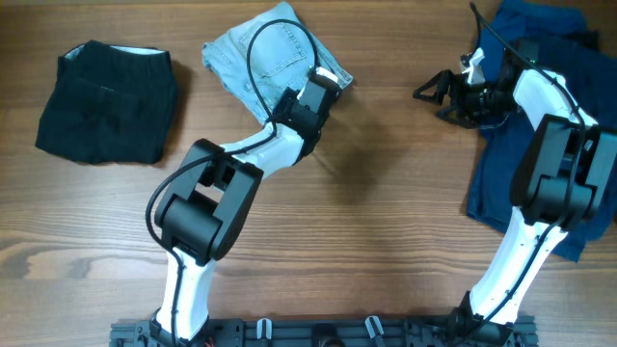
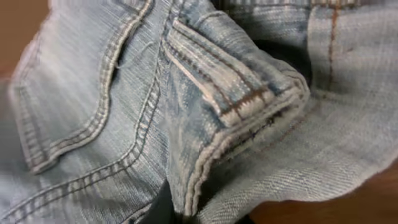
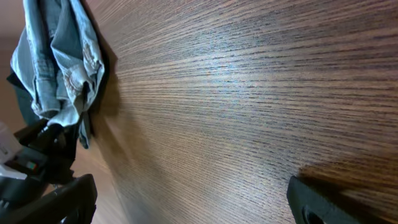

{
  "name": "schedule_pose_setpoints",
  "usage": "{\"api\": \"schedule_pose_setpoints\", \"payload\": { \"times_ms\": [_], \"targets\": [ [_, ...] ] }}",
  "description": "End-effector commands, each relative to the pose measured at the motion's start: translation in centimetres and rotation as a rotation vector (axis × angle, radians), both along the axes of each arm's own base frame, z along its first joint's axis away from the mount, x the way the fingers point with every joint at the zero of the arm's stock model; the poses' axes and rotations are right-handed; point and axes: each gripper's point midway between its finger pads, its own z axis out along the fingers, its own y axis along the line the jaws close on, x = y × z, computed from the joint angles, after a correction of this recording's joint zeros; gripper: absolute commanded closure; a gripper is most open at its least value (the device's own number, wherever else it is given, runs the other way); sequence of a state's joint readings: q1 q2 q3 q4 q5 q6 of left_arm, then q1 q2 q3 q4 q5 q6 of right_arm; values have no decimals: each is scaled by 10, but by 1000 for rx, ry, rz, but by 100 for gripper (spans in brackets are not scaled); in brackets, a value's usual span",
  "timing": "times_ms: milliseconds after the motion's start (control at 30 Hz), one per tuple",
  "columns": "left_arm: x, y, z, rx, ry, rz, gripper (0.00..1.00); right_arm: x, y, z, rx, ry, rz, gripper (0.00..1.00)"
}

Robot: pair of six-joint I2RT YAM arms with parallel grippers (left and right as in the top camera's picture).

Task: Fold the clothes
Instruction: 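Grasp the jeans bundle with the left gripper and drag it upper-left, then place the jeans bundle onto the black garment at upper left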

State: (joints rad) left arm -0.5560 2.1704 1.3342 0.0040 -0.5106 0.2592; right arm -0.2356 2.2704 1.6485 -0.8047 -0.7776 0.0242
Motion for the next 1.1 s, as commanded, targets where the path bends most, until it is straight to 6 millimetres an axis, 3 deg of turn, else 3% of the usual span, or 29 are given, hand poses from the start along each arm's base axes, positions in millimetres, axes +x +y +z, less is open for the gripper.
{"api": "schedule_pose_setpoints", "payload": {
  "times_ms": [0, 67, 167, 267, 433, 500, 633, 733, 800, 833, 933, 1067],
  "targets": [
    [12, 42, 38, 181, -92, 81, 96, -5, -9, -25, -63, 40, 4, 0],
    [22, 55, 73, 162, -160, 102, 96, -5, -5, -24, -57, 37, 10, 0],
    [39, 91, 146, 72, -319, 186, 96, -5, -2, -24, -58, 33, 17, 0],
    [49, 114, 198, 65, -405, 110, 96, -4, 0, -22, -40, 29, 19, 1],
    [50, 139, 244, 95, -485, 61, 96, -4, 0, -22, -40, 29, 19, 0],
    [45, 144, 278, 196, -535, -32, 96, -4, 3, -22, -39, 32, 23, 0],
    [41, 173, 296, 364, -532, -50, 96, -6, 4, -22, -37, 39, 24, 0],
    [38, 214, 304, 440, -518, -4, 96, -6, 5, -22, -38, 39, 27, 0],
    [38, 236, 298, 493, -473, -5, 96, -6, 5, -22, -36, 44, 22, 1],
    [36, 249, 285, 577, -397, -54, 96, -6, 5, -22, -32, 55, 10, 0],
    [32, 272, 266, 659, -290, -128, 96, -7, 5, -22, -31, 58, 11, 1],
    [25, 308, 252, 680, -223, -148, 96, -7, 5, -22, -32, 56, 11, 0]
  ]
}}
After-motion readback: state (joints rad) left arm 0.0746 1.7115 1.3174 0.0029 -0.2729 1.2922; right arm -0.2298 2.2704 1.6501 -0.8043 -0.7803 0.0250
